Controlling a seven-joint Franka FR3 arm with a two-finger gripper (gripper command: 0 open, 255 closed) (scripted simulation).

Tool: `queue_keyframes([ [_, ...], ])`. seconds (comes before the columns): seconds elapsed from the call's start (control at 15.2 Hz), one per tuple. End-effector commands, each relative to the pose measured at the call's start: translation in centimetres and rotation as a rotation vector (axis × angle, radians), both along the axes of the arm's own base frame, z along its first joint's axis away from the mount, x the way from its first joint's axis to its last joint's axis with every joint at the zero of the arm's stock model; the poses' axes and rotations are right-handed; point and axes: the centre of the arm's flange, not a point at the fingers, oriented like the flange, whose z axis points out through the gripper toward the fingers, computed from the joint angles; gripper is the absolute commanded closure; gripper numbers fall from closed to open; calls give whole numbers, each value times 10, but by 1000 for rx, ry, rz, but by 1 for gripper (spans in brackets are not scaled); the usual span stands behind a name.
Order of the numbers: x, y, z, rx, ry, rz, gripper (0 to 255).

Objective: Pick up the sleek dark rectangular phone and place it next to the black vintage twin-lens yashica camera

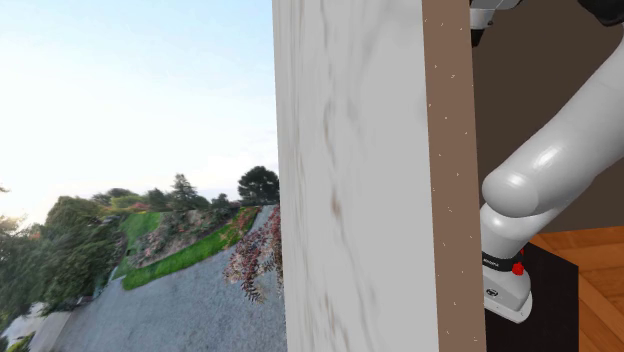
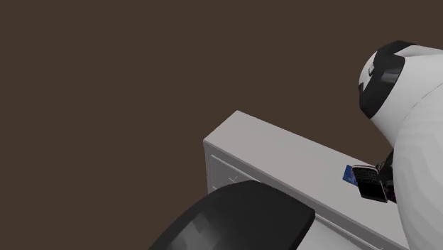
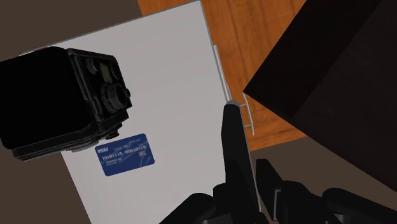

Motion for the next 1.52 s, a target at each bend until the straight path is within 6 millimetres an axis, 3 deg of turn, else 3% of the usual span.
queue_keyframes([
  [0.0,0,0,-12,0,0,0,255],
  [1.45,0,0,-128,0,0,0,255],
])
